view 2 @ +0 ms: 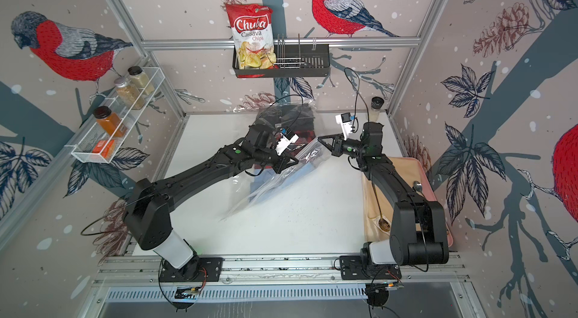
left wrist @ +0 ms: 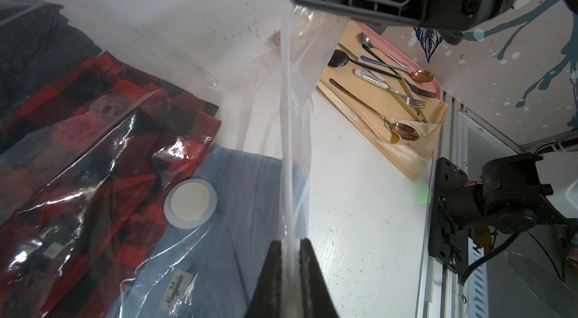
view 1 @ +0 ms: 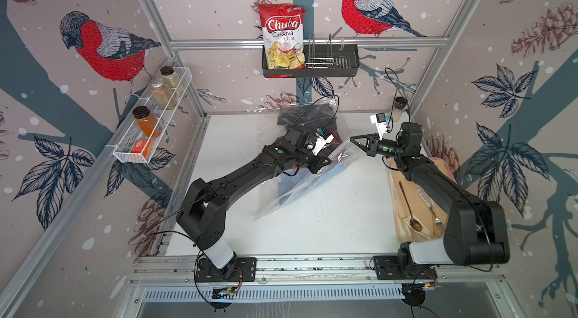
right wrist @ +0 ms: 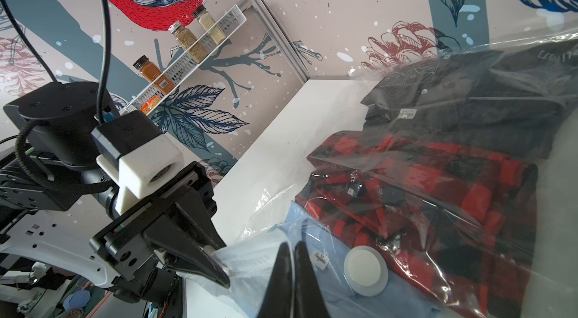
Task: Place the folded shirt into the vacuum bag
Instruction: Close the vacuum bag at the center of the board.
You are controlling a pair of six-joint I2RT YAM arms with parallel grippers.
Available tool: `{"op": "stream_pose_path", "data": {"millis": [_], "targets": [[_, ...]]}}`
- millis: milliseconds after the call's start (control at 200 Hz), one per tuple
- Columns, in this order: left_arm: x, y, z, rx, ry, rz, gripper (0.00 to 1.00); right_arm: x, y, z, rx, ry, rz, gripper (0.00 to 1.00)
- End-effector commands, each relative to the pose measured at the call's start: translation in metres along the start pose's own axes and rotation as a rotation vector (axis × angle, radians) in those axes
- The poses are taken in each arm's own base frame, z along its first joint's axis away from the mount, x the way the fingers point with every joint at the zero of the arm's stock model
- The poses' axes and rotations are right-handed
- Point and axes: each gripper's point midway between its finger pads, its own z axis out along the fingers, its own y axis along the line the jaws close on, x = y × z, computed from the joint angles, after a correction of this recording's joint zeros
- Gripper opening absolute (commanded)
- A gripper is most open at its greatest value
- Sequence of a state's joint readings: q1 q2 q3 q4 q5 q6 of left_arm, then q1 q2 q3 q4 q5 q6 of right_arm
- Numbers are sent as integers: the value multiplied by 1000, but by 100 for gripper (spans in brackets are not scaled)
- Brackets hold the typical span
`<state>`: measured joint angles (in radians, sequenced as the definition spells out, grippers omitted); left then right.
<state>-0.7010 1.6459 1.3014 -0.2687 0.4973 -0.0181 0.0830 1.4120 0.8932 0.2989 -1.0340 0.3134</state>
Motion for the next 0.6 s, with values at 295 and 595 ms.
{"op": "stream_pose_path", "data": {"millis": [295, 595], "targets": [[90, -5, -15, -5, 307, -160, 0, -63, -34, -17, 211, -197, -118, 0], [96, -11, -17, 4, 327, -165, 0, -70, -40, -17, 223, -205, -114, 0]]}}
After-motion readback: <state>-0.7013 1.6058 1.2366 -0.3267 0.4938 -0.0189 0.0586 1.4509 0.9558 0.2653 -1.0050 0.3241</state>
